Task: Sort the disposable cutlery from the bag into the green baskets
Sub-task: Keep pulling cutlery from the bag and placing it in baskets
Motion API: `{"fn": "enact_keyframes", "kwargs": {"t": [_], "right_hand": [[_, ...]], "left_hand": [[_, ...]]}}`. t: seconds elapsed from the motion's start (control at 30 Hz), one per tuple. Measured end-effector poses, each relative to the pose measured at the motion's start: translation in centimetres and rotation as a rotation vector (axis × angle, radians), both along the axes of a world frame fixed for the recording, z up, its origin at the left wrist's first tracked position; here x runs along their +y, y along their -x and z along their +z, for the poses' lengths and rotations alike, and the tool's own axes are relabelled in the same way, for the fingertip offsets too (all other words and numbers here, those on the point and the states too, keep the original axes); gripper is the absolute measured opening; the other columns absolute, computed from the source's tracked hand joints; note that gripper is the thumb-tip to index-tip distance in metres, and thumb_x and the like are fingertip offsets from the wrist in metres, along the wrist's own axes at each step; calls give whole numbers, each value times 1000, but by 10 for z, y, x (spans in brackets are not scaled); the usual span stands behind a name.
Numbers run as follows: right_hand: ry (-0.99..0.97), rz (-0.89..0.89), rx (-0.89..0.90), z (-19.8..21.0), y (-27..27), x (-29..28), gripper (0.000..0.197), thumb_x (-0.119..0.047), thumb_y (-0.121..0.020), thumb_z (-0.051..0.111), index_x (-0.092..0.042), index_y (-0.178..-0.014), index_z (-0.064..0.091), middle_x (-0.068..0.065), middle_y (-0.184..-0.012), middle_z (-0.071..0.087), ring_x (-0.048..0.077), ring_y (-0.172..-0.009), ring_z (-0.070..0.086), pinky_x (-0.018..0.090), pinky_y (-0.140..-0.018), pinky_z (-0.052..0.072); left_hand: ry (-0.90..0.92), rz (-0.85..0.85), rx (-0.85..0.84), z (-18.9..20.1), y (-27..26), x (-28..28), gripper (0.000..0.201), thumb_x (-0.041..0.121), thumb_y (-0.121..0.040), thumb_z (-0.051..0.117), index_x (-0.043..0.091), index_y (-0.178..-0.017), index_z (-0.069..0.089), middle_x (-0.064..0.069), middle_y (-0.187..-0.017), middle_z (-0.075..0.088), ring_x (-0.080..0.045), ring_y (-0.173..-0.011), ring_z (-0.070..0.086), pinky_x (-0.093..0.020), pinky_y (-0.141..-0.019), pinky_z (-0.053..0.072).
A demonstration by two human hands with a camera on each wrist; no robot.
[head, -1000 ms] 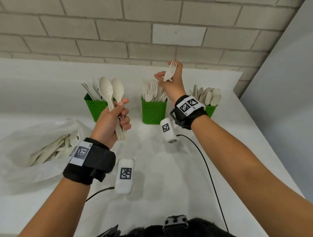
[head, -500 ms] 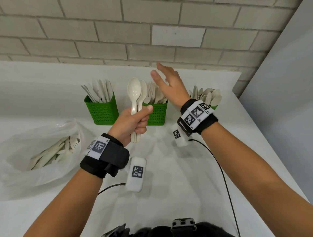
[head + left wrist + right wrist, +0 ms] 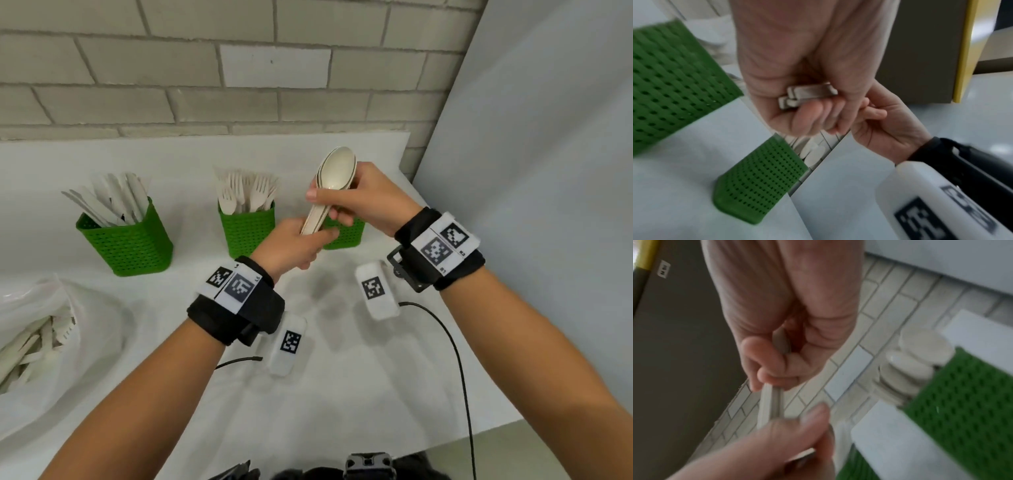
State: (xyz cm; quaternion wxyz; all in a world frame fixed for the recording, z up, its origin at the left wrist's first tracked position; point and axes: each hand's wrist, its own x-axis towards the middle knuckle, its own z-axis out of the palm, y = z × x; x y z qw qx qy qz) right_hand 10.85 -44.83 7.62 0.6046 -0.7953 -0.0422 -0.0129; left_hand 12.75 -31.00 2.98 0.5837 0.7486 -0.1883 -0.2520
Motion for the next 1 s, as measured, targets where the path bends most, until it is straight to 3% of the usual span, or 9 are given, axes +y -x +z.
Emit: {"fn": "enact_keyframes", "kwargs": {"t": [0.03,0.1,0.2,0.33,0.53,0.63,0.7,0.83,1.0], "right_hand": [[1,-83,-51,7,-3,-10,18,-11,-83,69,-6,-94,56,1,-57,58,8,-39,47,17,-40,40],[-20,-280,-191,21,-11,-31,37,-9,-81,71,-10,-106,44,4,-74,57,10,-44,53,20,-43,45],[81,-480,-401,36,-26,-57,52,-6,-81,69,-21,-114,31,3,-89,49,11,-45,56,24,-46,51],[277,-508,-337,26,-51,-70,52,0,-83,62,-29,-112,31,5,-83,51,12,-43,55,22,-43,48],[507,-374,-205,7,-76,-67,38,-3,-82,59,-23,-102,33,1,-66,40,13,-46,44,12,-39,38],[680,-308,-201,-3,-83,-59,26,-20,-89,57,-18,-106,38,0,-75,43,14,-69,43,19,-57,37],[722,-330,-227,-7,-86,-53,30,-35,-94,50,-13,-113,43,2,-95,48,19,-93,43,30,-75,37],[911,-245,-215,-11,-87,-43,35,-37,-100,36,-7,-116,43,10,-105,53,27,-92,51,34,-75,38],[1137,-232,-21,-29,-78,-36,51,-47,-100,20,-11,-118,51,9,-124,53,27,-120,44,48,-104,25]], "left_hand": [[14,28,-31,2,-1,-5,8,20,-89,61,16,-92,55,4,-66,44,-9,-59,44,-23,-53,46],[23,62,-43,0,-3,-8,32,22,-87,64,22,-115,50,2,-86,50,-10,-79,52,-32,-75,50],[25,102,-49,-4,0,4,45,24,-87,63,27,-127,43,6,-92,55,-10,-89,54,-32,-80,47],[-11,152,-87,-17,6,47,33,21,-88,60,26,-119,51,4,-89,61,-12,-84,60,-33,-81,47],[-82,330,-167,-30,18,118,17,14,-89,58,27,-98,61,-11,-93,65,-4,-71,61,-18,-67,48],[-62,429,-153,-30,22,133,19,11,-90,55,28,-94,61,-10,-94,65,-12,-77,61,-29,-76,47],[-47,461,-154,-30,23,136,19,11,-91,54,29,-94,62,-6,-92,65,-4,-73,62,-27,-75,48],[-30,492,-148,-31,25,134,18,12,-92,53,28,-94,62,-2,-89,65,5,-65,61,-26,-74,48],[3,503,-132,-31,31,127,17,12,-92,53,25,-95,63,-3,-88,65,4,-66,62,-27,-75,47]]}}
